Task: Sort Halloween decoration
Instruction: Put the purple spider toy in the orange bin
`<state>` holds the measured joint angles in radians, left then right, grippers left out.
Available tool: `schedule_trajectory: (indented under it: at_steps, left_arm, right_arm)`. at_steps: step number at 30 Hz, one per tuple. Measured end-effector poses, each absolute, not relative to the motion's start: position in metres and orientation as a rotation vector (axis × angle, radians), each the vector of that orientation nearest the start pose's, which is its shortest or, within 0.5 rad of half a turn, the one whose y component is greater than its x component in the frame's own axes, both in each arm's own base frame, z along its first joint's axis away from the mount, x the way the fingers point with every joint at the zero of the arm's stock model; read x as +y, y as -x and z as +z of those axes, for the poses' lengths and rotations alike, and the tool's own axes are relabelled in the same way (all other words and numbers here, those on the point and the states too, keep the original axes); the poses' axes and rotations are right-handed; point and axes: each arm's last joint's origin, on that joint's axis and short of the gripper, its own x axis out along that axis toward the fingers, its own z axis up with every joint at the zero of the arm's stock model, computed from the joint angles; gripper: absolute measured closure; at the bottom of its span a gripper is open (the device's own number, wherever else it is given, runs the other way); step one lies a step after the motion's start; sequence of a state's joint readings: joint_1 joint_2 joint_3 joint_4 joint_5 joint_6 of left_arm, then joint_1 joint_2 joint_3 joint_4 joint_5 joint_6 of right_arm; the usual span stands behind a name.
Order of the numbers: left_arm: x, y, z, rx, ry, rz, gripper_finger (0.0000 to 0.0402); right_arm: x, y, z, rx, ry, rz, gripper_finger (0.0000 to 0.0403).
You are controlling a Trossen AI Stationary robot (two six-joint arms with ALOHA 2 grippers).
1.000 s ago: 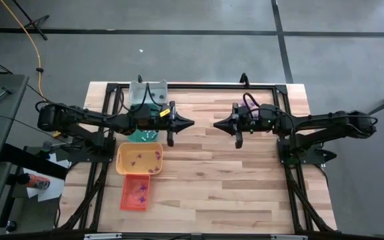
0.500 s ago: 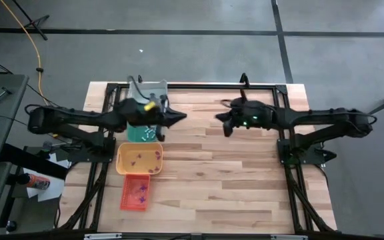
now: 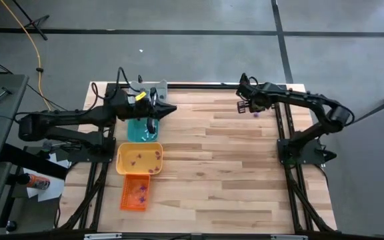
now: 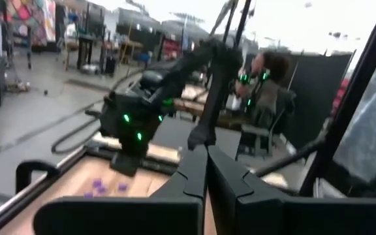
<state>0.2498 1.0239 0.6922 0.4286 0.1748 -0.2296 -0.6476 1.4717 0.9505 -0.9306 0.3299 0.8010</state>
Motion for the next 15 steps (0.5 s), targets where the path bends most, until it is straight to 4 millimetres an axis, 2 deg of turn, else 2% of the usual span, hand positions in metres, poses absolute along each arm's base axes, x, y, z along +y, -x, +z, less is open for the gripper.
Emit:
schedule_trajectory:
  at_steps: [3,7,11,15]
  left_arm:
    - [0.051,-0.223,0.312,-0.064,0.206,0.066,0.0401]
    - [0.051,-0.223,0.311,-0.056,0.207,0.068,0.0401]
    - [0.051,-0.223,0.311,-0.056,0.205,0.068,0.0402]
    - [0.052,-0.223,0.311,-0.056,0.200,0.069,0.0402]
  right_arm:
    - [-0.170,-0.180,0.185,1.078,-0.902,-1.448,0.0382]
    - [-0.178,-0.166,0.166,1.039,-1.065,-1.544,0.0337]
    - [-0.183,-0.162,0.157,0.985,-1.120,-1.529,0.0288]
    - [-0.187,-0.159,0.150,0.876,-1.186,-1.549,0.0258]
